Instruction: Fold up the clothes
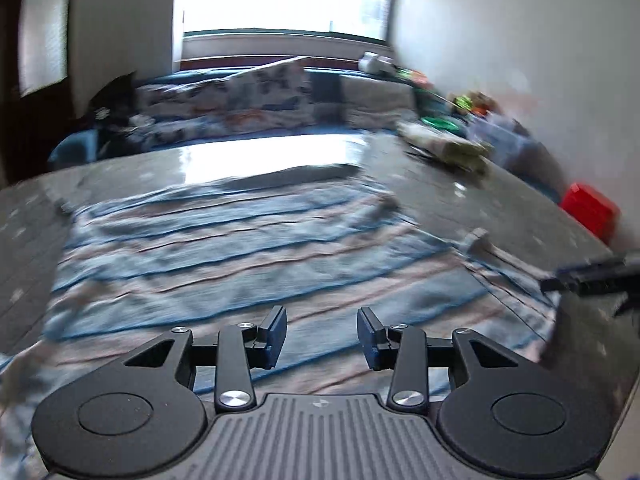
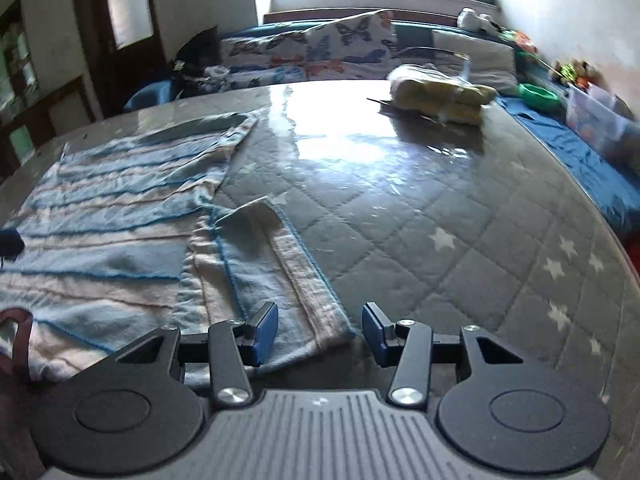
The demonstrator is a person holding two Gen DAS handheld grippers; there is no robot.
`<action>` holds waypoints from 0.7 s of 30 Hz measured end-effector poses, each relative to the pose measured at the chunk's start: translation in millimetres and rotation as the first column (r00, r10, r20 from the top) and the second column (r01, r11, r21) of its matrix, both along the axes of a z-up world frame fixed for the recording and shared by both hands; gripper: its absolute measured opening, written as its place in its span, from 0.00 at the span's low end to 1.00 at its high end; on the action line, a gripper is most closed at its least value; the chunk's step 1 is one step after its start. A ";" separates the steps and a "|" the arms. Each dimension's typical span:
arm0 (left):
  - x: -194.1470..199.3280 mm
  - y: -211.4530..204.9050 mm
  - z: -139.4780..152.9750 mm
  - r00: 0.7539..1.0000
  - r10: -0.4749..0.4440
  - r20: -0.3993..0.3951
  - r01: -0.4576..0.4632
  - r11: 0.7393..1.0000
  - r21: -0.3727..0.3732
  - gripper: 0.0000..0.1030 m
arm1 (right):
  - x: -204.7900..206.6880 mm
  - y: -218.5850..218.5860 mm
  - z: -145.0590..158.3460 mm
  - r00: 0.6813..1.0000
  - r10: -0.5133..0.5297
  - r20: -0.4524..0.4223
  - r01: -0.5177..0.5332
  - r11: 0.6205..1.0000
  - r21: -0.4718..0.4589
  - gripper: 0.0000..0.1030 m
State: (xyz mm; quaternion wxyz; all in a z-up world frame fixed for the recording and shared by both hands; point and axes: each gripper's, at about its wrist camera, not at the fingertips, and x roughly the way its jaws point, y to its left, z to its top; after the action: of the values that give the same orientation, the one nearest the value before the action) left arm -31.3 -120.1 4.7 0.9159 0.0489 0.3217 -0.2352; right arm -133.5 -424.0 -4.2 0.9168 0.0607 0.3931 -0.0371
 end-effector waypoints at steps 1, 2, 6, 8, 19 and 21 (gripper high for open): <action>-1.7 -9.4 -3.0 1.000 -0.026 0.002 0.026 1.000 0.017 0.41 | -1.4 -1.3 -0.8 1.000 -0.009 0.004 0.009 1.000 0.006 0.45; -3.7 -17.4 -5.7 0.999 -0.046 0.003 0.046 0.998 0.032 0.41 | -2.9 -2.7 -1.6 1.000 -0.018 0.008 0.018 1.000 0.011 0.45; -18.6 -40.5 -18.5 0.990 -0.140 0.009 0.138 0.986 0.097 0.41 | -7.1 -4.5 -1.6 0.999 -0.027 0.024 0.026 0.999 0.034 0.44; -29.3 -49.3 -25.0 0.983 -0.185 0.014 0.181 0.974 0.137 0.41 | -8.3 -3.3 -2.0 0.999 -0.023 0.028 0.022 0.999 0.037 0.44; -44.2 -62.1 -18.8 0.967 -0.239 0.084 0.223 0.960 0.167 0.41 | -11.3 2.4 -5.7 0.998 -0.041 0.053 0.038 0.998 0.050 0.27; -39.8 -64.9 -20.7 0.968 -0.243 0.063 0.230 0.960 0.159 0.42 | -12.0 2.2 -6.2 0.997 -0.051 0.056 0.048 0.997 0.057 0.15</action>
State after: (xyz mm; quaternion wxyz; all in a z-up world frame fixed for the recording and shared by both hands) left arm -71.1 -185.0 -16.1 0.8873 0.1657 0.2926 -0.3158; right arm -145.5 -421.9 -10.4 0.9245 0.0967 0.3657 -0.0470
